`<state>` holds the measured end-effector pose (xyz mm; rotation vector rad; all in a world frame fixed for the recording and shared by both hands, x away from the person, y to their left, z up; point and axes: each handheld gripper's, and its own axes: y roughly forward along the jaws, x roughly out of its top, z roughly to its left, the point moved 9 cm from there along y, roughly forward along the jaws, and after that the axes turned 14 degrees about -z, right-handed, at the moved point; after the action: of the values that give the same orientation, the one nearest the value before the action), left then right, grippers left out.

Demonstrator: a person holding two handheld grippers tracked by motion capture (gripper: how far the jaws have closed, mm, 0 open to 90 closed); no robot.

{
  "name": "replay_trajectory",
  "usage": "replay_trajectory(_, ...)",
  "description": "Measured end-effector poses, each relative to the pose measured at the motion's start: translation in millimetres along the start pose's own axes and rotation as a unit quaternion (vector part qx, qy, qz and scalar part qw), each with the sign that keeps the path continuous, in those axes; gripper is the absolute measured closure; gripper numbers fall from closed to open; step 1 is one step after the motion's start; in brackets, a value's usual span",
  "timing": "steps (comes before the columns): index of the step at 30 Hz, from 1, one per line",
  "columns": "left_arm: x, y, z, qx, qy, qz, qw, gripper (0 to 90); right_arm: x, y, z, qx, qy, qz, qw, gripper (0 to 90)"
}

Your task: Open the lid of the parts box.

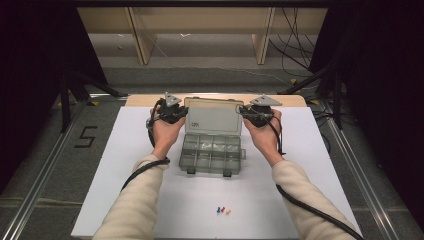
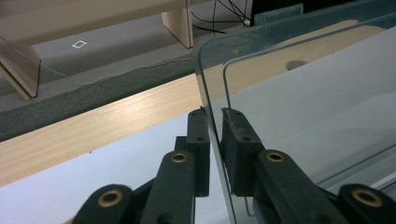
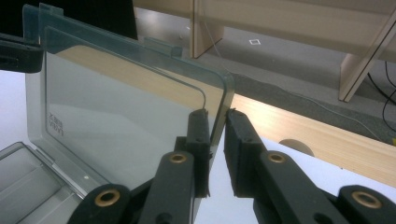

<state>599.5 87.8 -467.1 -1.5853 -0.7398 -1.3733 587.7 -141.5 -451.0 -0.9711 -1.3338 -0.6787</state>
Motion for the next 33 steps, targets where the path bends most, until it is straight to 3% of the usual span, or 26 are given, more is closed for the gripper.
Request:
replay_trajectory(5, -11.2, 0.7, -0.2, 0.002, 0.005, 0.016, 0.9999, 81.4, -7.3, 2.6, 0.3, -0.001, -0.003, 0.008, 1.0, 80.5)
replay_trajectory(8, -17.1, 1.8, -1.4, 0.005, 0.0, 0.022, 0.9998, 81.3, -15.1, 2.2, 1.3, -0.002, 0.01, 0.02, 0.9998, 80.6)
replay_trajectory(10, -19.7, 1.6, -1.3, 0.008, 0.003, 0.027, 0.9996, 81.3, -16.8, 3.8, 0.7, -0.003, 0.006, 0.014, 0.9999, 80.5)
replay_trajectory(11, -23.4, 1.6, -1.5, 0.009, 0.007, 0.035, 0.9993, 81.2, -23.1, 3.4, 0.8, -0.005, 0.008, 0.026, 0.9996, 80.3)
replay_trajectory(13, -25.7, 1.6, -2.5, 0.008, 0.004, 0.04, 0.9992, 81.2, -28.4, 4.4, 1.2, -0.005, 0.008, 0.031, 0.9995, 79.8)
replay_trajectory(14, -31.8, -1.3, -0.3, 0.001, 0.023, 0.06, 0.9979, 81.2, -31.5, 4.5, 1.5, -0.006, 0.011, 0.036, 0.9993, 79.5)
replay_trajectory(19, -41.9, -3.2, -2.5, -0.003, 0.019, 0.071, 0.9973, 80.6, -41.0, 3.1, 4.2, -0.001, 0.016, 0.051, 0.9986, 78.8)
replay_trajectory(20, -44.6, -1.3, -6.0, 0.0, 0.004, 0.063, 0.998, 79.4, -47.6, 3.0, 5.2, 0.0, 0.018, 0.06, 0.998, 77.9)
replay_trajectory(21, -44.6, -1.3, -6.0, 0.0, 0.004, 0.063, 0.998, 78.6, -47.6, 3.0, 5.2, 0.0, 0.018, 0.06, 0.998, 77.9)
replay_trajectory(22, -49.4, -5.4, -5.1, -0.008, 0.017, 0.081, 0.9965, 77.2, -52.3, 2.3, 6.7, 0.005, 0.016, 0.065, 0.9977, 76.0)
replay_trajectory(25, -51.1, -6.3, -7.0, -0.001, 0.008, 0.076, 0.9971, 73.0, -55.0, -0.4, 9.4, 0.007, 0.028, 0.072, 0.997, 72.4)
replay_trajectory(26, -48.2, -9.0, -9.0, 0.006, -0.001, 0.057, 0.9983, 71.1, -56.2, -2.7, 10.7, 0.011, 0.028, 0.069, 0.9972, 67.1)
replay_trajectory(27, -48.2, -9.0, -9.0, 0.006, -0.001, 0.057, 0.9983, 68.6, -56.2, -2.7, 10.7, 0.011, 0.028, 0.069, 0.9972, 67.1)
replay_trajectory(28, -46.7, -13.3, -9.9, 0.001, -0.002, 0.059, 0.9983, 62.1, -57.5, -6.5, 15.0, 0.024, 0.034, 0.072, 0.9965, 59.9)
replay_trajectory(29, -44.2, -11.8, -14.2, 0.005, -0.029, 0.04, 0.9987, 62.1, -57.5, -6.5, 15.0, 0.024, 0.034, 0.072, 0.9965, 59.9)
replay_trajectory(31, -40.1, -23.7, -20.1, -0.006, -0.028, 0.037, 0.9989, 52.6, -56.5, -14.8, 17.0, 0.031, 0.03, 0.072, 0.9965, 50.7)
replay_trajectory(32, -38.6, -28.1, -23.8, -0.009, -0.042, 0.033, 0.9985, 49.6, -55.3, -18.8, 18.2, 0.036, 0.035, 0.069, 0.9964, 47.9)
replay_trajectory(33, -38.6, -28.1, -23.8, -0.009, -0.042, 0.033, 0.9985, 46.6, -55.3, -18.8, 18.2, 0.036, 0.035, 0.069, 0.9964, 47.9)
